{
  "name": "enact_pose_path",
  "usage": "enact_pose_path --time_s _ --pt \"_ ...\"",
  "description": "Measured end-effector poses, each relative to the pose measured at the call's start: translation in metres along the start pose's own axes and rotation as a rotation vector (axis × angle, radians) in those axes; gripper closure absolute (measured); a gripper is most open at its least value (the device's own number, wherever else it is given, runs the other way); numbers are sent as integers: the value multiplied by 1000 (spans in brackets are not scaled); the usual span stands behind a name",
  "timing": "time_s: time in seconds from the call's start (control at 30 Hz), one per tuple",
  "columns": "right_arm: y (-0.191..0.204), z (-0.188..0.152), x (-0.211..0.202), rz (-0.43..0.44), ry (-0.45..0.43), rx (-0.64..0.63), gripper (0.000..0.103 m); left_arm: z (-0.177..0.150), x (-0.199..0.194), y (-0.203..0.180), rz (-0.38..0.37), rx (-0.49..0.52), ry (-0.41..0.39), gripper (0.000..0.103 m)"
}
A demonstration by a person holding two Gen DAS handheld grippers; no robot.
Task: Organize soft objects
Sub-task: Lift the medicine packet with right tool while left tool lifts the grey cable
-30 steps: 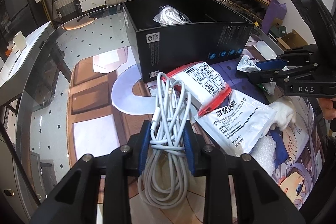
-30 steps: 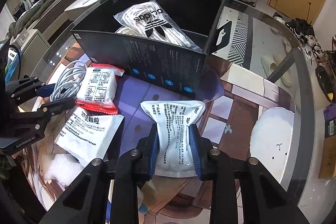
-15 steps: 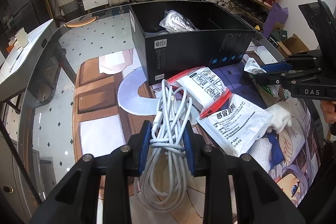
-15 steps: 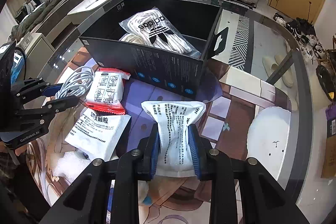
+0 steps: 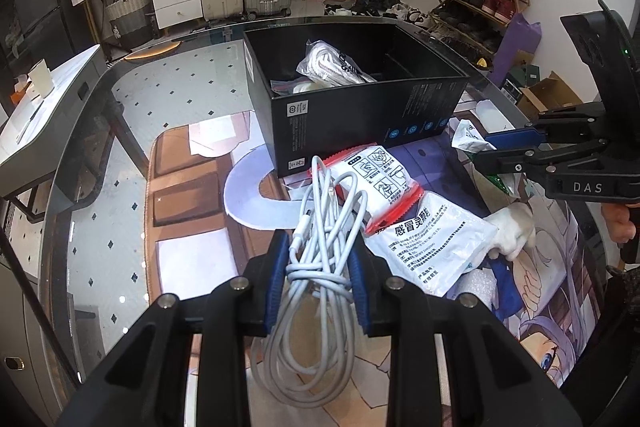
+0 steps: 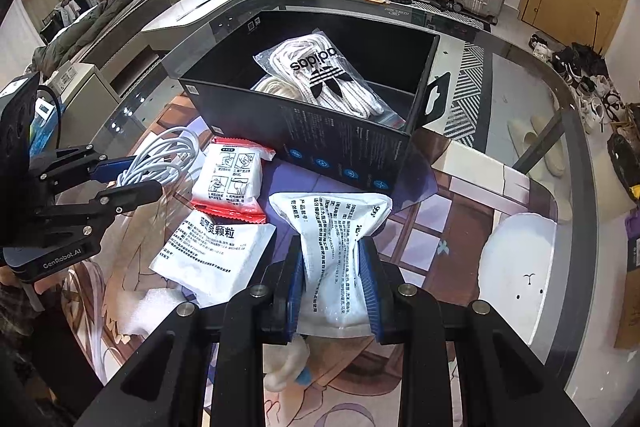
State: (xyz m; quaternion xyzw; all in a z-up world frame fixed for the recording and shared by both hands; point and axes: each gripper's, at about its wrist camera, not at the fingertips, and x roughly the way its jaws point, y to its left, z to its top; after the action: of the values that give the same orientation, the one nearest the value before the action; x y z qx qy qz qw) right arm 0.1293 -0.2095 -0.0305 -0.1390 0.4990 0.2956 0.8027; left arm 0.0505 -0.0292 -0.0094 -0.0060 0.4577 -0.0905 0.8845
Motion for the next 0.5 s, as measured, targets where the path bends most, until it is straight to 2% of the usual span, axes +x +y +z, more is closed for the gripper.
enact_pose_path --time_s 0.5 --pt "18 9 -22 24 -47 -39 77 25 -23 -11 -10 9 -73 76"
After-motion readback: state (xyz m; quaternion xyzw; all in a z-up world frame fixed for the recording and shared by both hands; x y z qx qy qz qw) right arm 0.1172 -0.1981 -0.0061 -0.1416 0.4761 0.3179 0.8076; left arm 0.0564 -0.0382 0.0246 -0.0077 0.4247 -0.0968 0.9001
